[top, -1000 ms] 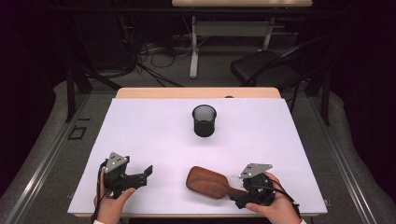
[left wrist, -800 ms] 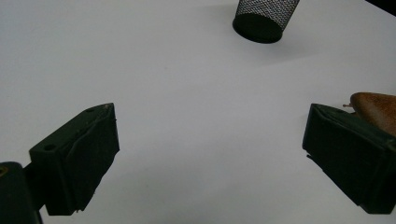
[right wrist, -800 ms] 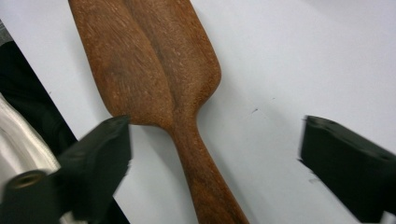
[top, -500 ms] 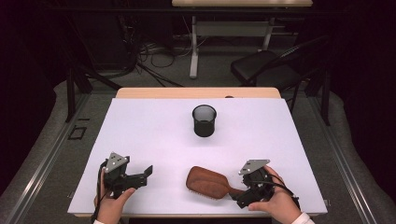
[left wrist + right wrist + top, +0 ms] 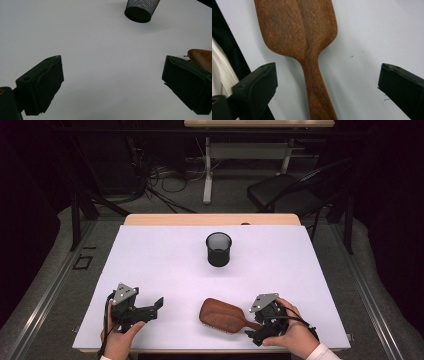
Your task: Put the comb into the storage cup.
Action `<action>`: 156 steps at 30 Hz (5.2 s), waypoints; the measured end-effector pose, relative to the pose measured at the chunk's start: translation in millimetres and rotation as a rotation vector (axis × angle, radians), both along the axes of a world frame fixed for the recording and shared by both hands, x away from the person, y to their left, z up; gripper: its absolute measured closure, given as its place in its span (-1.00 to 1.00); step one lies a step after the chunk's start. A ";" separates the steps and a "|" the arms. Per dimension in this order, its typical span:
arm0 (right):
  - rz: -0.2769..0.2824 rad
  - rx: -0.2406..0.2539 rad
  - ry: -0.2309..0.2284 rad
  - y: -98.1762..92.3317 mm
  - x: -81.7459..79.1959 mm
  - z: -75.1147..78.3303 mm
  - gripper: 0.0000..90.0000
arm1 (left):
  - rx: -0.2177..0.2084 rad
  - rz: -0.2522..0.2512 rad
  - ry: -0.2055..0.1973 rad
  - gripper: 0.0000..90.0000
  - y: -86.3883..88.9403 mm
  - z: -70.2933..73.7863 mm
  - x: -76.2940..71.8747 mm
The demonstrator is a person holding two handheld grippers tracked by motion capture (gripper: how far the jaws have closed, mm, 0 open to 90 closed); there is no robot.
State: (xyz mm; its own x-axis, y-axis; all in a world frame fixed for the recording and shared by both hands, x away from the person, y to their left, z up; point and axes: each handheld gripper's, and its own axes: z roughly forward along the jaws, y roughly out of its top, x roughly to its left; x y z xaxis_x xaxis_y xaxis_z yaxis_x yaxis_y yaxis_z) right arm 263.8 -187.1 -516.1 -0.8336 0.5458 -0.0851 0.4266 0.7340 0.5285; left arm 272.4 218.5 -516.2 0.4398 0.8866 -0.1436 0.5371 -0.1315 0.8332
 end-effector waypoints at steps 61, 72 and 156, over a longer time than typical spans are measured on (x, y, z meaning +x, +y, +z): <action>0.169 -0.128 0.102 24.3 15.6 -17.0 0.45 | -0.006 -0.003 0.006 -0.92 -0.2 -0.7 0.3; 0.182 -0.135 0.114 24.6 15.9 -16.8 0.56 | -0.005 -0.002 0.004 -0.92 0.2 -0.5 0.2; 0.019 0.062 -0.156 20.2 18.7 -5.4 0.61 | -0.007 -0.002 0.009 -0.91 1.5 -1.3 0.9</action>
